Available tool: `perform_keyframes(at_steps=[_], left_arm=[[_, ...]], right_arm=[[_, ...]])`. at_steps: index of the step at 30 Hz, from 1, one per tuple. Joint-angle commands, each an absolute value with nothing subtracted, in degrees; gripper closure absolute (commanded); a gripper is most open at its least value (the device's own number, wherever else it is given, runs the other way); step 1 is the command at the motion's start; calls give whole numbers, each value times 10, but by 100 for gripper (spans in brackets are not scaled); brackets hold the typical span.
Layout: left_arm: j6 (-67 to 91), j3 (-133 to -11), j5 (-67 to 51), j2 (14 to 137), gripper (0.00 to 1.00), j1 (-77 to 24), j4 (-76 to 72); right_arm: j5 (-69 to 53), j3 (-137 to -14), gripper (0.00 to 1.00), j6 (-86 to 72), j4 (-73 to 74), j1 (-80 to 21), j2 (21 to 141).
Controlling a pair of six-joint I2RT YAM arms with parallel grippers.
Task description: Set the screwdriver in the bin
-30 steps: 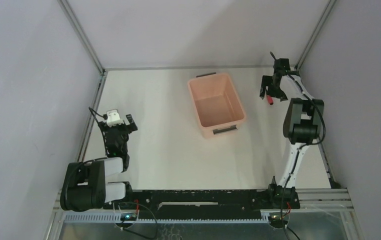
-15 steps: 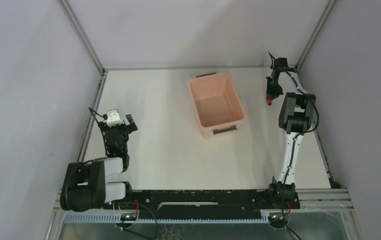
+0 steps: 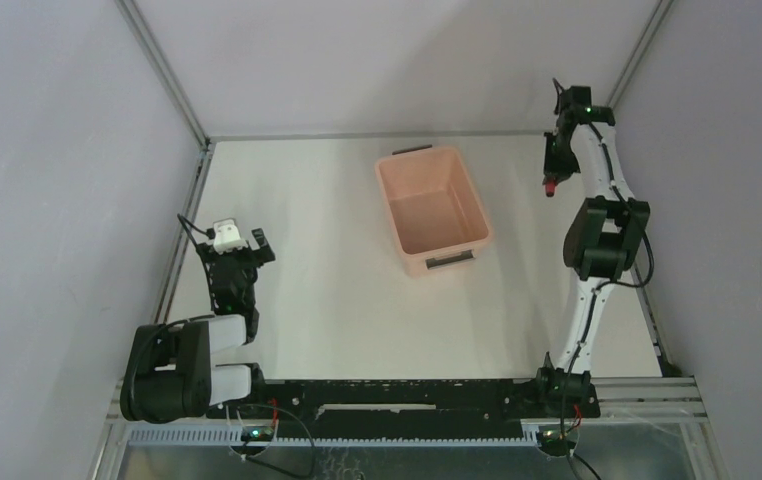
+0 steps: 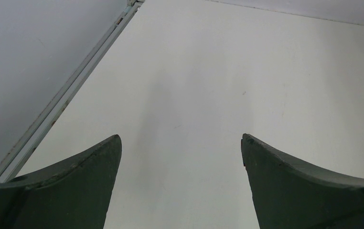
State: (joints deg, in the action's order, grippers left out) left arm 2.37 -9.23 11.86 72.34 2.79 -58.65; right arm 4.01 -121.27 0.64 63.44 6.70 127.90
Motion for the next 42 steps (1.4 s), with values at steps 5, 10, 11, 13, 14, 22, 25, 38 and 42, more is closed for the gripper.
perform_keyframes(at_steps=[5,10,11,13,14,22,25,38,42], left_arm=[[13,-111,123,720,0,27,-603],[13,-111,123,721,0,27,-603],[13,-111,123,721,0,27,-603],[13,-111,123,721,0,27,-603],[13,-111,123,721,0,27,-603],[13,-111,123,721,0,27,-603],[13,-111,123,721,0,27,-603],[13,-111,123,721,0,27,-603],[13,-111,123,720,0,27,-603]], right_arm=[[94,-1250,96,-42,741,-28,1106],[101,-1228,96,-104,745,-129,1063],[102,-1225,96,-112,741,-155,1060],[100,-1223,96,-125,730,-210,1059],[99,-1221,96,-132,724,-225,1060],[102,-1126,92,-174,614,-314,1091],[100,-1053,90,-189,551,-325,1102],[115,-865,71,-230,381,-341,1160],[105,-853,64,-230,364,-341,1176]])
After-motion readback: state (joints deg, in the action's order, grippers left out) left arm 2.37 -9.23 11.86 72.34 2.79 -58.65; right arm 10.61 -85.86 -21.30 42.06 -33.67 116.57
